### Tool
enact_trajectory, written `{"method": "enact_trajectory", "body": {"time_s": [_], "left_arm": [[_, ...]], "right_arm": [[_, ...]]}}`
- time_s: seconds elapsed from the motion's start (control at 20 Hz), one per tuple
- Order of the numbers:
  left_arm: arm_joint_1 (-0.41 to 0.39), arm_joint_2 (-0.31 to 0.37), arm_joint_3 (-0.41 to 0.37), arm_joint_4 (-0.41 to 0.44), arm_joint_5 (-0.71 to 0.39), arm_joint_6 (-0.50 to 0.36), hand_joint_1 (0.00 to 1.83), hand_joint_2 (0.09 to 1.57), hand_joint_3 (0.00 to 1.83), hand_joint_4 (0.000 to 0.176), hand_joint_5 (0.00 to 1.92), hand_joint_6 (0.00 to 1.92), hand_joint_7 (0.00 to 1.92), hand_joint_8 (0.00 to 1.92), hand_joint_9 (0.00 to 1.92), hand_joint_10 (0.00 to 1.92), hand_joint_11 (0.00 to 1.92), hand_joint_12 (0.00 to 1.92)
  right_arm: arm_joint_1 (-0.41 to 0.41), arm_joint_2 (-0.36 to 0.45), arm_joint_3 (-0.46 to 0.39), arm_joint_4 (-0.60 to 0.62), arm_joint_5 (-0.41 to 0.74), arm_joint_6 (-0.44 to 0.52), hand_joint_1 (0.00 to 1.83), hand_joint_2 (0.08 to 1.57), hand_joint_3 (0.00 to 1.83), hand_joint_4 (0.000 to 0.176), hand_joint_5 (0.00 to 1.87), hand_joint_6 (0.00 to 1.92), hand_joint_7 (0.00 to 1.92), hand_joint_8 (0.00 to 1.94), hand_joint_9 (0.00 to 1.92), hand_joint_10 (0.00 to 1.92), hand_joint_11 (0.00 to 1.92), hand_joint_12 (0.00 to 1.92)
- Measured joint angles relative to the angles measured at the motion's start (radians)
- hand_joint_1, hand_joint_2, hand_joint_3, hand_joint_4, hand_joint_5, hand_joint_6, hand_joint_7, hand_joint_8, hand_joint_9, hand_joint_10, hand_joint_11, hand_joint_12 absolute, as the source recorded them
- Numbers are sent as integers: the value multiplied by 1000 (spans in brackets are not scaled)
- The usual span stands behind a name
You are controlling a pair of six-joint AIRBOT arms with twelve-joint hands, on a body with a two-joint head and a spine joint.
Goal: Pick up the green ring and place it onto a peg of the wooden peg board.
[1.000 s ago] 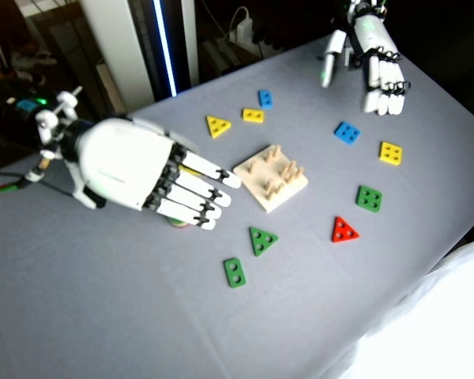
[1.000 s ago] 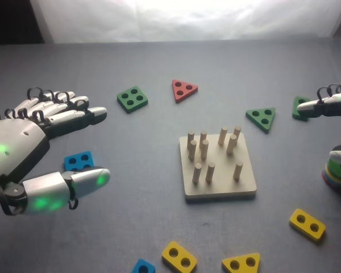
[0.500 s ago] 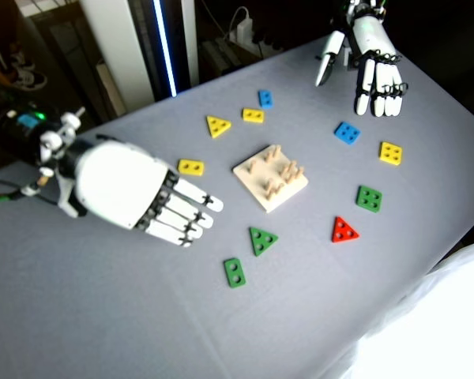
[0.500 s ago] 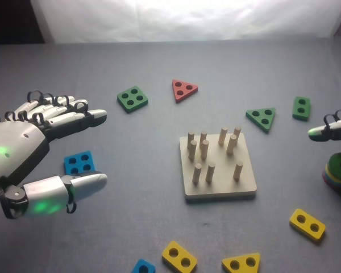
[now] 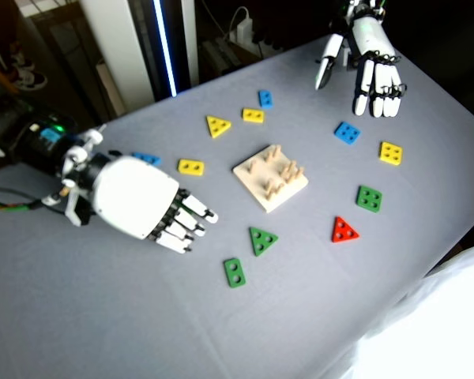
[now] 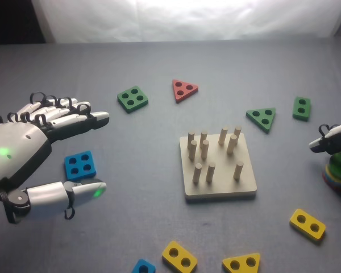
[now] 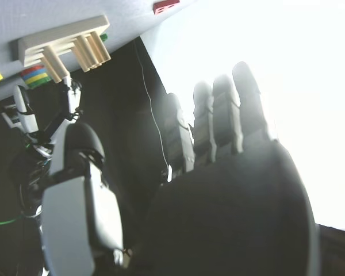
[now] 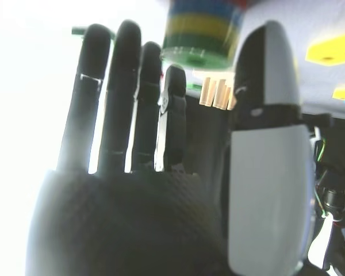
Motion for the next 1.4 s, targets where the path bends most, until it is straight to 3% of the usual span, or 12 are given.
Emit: {"method": "enact_trajectory", "body": {"time_s": [0.1, 0.6, 0.65, 0.75, 0.8, 0.85, 0.95, 1.05, 1.1, 1.2, 1.35, 1.4], "left_arm": [[0, 0, 2, 1, 0, -4, 658, 1041, 0, 112, 432, 0, 285, 2, 193, 1, 0, 349], [0, 0, 4, 2, 1, -14, 651, 1050, 3, 98, 430, 4, 306, 3, 203, 1, 0, 387], [0, -1, 3, 2, 1, -14, 688, 1044, 0, 90, 453, 4, 322, 3, 212, 3, 0, 410], [0, -1, 3, 1, 1, -15, 674, 1051, 3, 89, 455, 2, 319, 0, 207, 0, 0, 416], [0, -1, 3, 1, 1, -15, 658, 1050, 1, 90, 463, 2, 328, 1, 215, 2, 0, 439], [0, -1, 4, 1, 1, -16, 667, 1050, 1, 86, 468, 3, 329, 1, 213, 0, 0, 444], [0, -1, 3, 2, 0, -18, 675, 1051, 0, 88, 475, 4, 330, 1, 211, 0, 0, 441], [0, -1, 3, 0, 0, -18, 676, 1054, 0, 89, 479, 2, 324, 0, 204, 0, 0, 420], [4, -1, 3, 1, -2, -18, 697, 1049, 0, 89, 484, 3, 323, 0, 203, 0, 0, 417], [7, -2, 3, -2, 1, -19, 725, 1038, 0, 89, 499, 3, 339, 2, 220, 4, 0, 449], [10, -2, 3, -1, -2, -21, 691, 1045, 2, 87, 504, 2, 334, 0, 213, 0, 0, 423], [11, -2, 3, 0, -7, -22, 708, 1042, 0, 80, 508, 3, 335, 1, 217, 2, 0, 421]], "right_arm": [[0, 0, 2, 0, 0, -3, 1216, 947, 0, 0, 826, 5, 1059, 81, 889, 861, 753, 1434], [20, -7, 3, 3, -16, -48, 1213, 943, 1, 0, 901, 2, 1120, 111, 949, 1008, 879, 1500], [23, -10, 4, 3, -20, -50, 1336, 1025, 5, 0, 901, 6, 1095, 684, 927, 1056, 863, 1521], [23, -11, 6, 4, -21, -50, 1364, 1061, 0, 0, 917, 6, 1055, 884, 949, 1037, 890, 1494], [23, -11, 6, 5, -22, -50, 1292, 1062, 8, 0, 989, 607, 1147, 840, 1039, 902, 924, 1396], [23, -12, 6, 6, -22, -50, 1267, 1064, 0, 0, 1024, 739, 1163, 813, 1091, 829, 926, 1378], [26, -13, 6, 7, -22, -52, 1396, 1031, 0, 0, 1097, 667, 1223, 484, 1112, 995, 943, 1120], [40, -15, 6, 1, -30, -59, 1401, 1034, 0, 0, 1137, 511, 1177, 630, 1097, 1030, 958, 1140], [44, -16, 3, -3, -31, -69, 1304, 1024, 2, 0, 1205, 442, 1198, 745, 1139, 759, 967, 1167], [63, -19, -6, -26, -34, -70, 1395, 1038, 0, 0, 1109, 571, 1155, 642, 1107, 1017, 957, 1170], [88, -20, -23, -48, -14, -70, 1400, 1030, 0, 0, 1073, 712, 1219, 401, 1161, 958, 1049, 1116], [98, -17, -35, -63, -2, -71, 1295, 1016, 0, 0, 1152, 722, 1304, 339, 1251, 715, 1121, 1208]]}}
